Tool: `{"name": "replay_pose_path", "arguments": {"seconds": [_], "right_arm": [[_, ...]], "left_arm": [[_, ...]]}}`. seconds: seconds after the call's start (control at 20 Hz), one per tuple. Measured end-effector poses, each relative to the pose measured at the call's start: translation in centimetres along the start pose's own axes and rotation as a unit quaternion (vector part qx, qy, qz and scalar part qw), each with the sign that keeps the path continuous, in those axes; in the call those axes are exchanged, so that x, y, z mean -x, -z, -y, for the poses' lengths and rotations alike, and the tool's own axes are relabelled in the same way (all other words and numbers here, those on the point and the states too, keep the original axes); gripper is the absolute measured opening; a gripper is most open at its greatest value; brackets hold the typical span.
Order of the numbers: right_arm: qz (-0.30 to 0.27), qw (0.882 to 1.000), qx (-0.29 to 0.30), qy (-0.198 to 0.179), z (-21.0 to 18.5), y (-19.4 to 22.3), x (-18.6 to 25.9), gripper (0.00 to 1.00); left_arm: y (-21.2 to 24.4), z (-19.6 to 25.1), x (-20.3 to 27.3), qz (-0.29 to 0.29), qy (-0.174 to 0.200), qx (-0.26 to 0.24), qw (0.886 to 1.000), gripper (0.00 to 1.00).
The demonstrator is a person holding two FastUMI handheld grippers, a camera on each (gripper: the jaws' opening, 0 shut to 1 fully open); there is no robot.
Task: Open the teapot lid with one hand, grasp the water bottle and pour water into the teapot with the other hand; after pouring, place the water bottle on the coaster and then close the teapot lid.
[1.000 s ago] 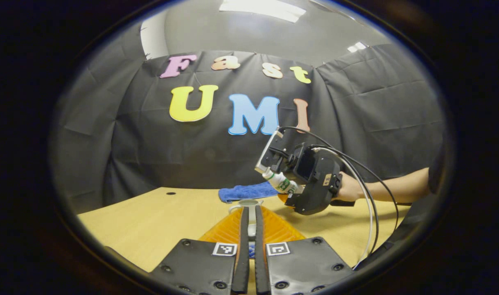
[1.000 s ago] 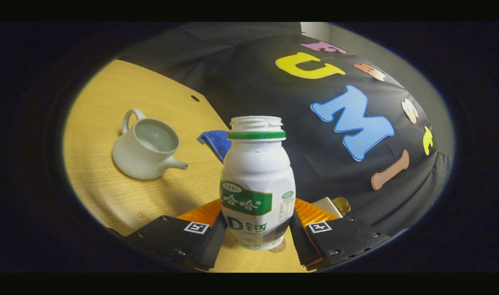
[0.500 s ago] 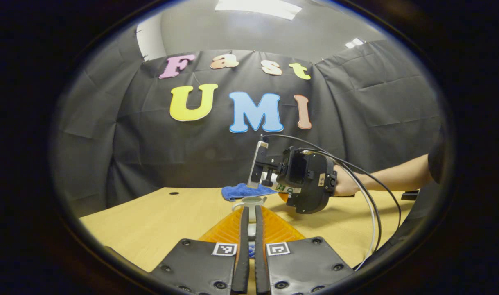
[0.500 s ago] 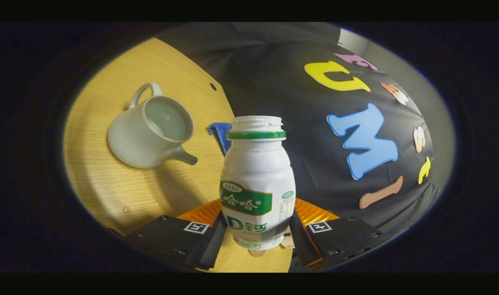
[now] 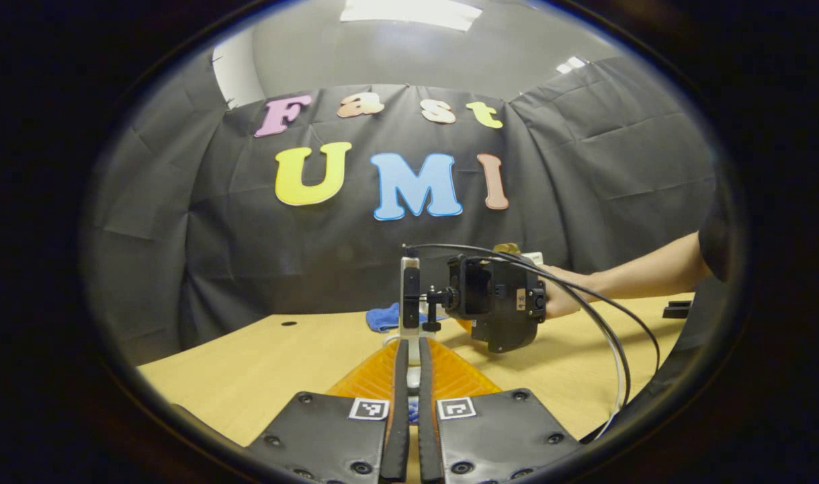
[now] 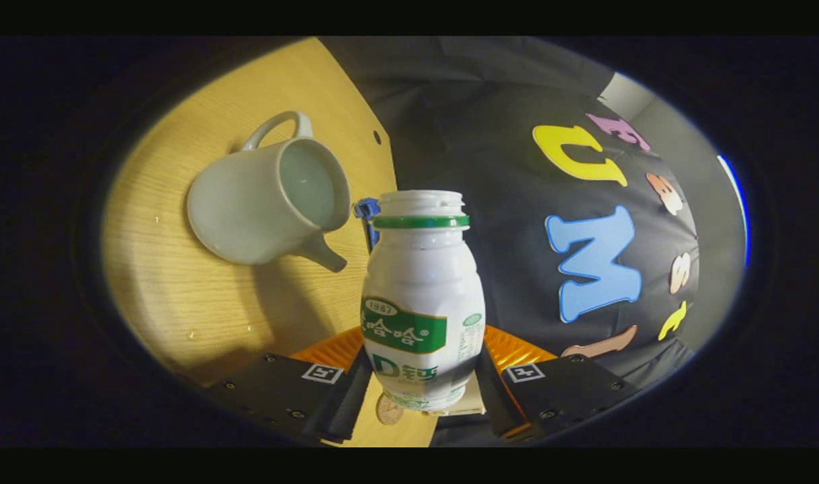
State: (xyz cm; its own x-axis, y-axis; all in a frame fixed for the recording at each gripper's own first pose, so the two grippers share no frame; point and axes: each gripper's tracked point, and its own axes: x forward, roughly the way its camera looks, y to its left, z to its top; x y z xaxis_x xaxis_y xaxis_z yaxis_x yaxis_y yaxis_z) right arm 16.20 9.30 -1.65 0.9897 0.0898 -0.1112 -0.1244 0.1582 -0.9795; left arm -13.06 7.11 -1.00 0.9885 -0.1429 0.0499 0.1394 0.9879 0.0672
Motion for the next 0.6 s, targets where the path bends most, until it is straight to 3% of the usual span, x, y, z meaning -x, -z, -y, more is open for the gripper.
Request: {"name": "replay_pose_path", "arguments": {"seconds": [0.3,0.6], "right_arm": [[0.001,1.0,0.03,0.004,0.32,-0.04,-0.08,0.73],[0.003,0.998,0.059,0.009,0.48,-0.17,-0.06,0.73]], "left_arm": [[0.31,-0.21,-0.25,-0.006,-0.003,-0.001,1.0,0.16],[0.36,-0.3,-0.2,-0.006,-0.006,-0.004,1.0,0.12]]}}
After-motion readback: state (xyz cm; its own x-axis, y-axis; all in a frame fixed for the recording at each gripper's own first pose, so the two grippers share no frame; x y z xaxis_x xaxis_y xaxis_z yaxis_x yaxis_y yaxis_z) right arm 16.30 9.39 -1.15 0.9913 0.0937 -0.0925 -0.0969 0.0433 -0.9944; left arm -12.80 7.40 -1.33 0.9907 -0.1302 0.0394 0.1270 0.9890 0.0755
